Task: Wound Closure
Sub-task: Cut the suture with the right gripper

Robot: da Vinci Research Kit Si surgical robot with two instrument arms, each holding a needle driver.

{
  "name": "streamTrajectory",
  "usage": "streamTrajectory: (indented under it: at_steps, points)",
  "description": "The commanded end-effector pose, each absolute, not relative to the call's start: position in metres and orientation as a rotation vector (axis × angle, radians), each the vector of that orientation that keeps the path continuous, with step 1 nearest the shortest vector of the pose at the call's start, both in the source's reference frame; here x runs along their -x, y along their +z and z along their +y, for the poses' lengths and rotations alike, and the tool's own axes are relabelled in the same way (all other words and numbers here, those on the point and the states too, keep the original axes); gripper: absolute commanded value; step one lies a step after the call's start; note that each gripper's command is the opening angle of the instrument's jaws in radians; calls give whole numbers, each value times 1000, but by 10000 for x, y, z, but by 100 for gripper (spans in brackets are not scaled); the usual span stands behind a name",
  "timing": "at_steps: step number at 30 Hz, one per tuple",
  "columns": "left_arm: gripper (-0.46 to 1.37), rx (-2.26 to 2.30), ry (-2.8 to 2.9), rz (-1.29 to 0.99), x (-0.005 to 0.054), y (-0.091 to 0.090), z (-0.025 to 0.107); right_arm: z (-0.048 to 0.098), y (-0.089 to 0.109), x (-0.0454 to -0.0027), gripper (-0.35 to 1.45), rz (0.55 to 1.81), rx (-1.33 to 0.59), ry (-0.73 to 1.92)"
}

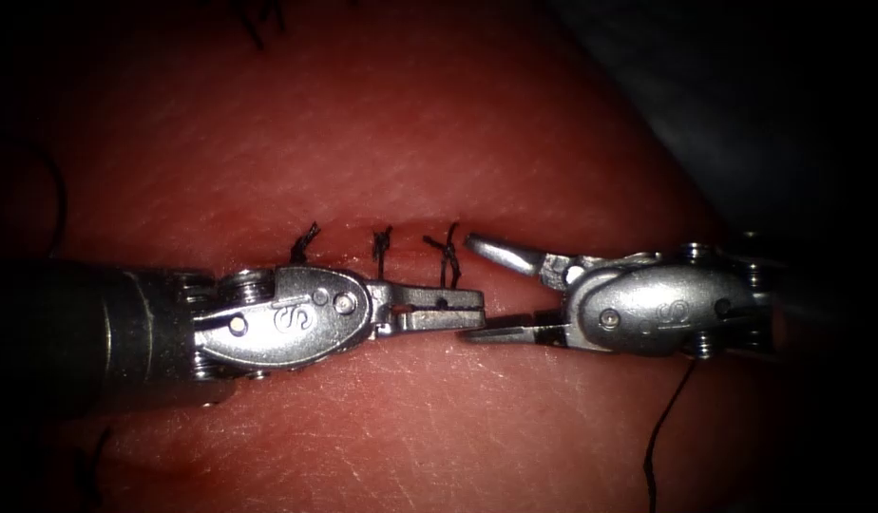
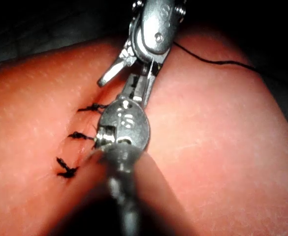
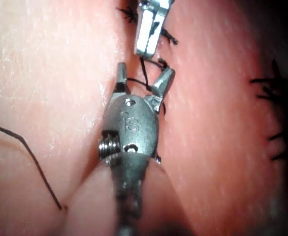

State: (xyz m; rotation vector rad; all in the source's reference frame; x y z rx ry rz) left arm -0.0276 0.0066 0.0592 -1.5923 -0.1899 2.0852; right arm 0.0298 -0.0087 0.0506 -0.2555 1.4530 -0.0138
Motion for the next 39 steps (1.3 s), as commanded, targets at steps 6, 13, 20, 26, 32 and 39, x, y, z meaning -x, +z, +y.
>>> streamTrajectory:
  at_steps: [6, 13, 20, 26, 32, 39]
  points:
    - [-35, 1594, 2085, -191, 276, 591, 65, -88, 512, -313, 127, 1459, 268, -30]
    - [-35, 1594, 2085, -191, 277, 589, 64, -86, 517, -326, 129, 1448, 288, -34]
    - [-35, 1593, 2085, -190, 278, 588, 62, -90, 523, -338, 129, 1440, 297, -37]
    - [-35, 1598, 2087, -190, 282, 589, 58, -85, 524, -339, 125, 1436, 298, -31]
    - [-35, 1603, 2088, -189, 287, 592, 55, -79, 525, -340, 124, 1434, 300, -27]
    - [-35, 1605, 2089, -192, 283, 592, 55, -86, 531, -352, 123, 1429, 308, -34]
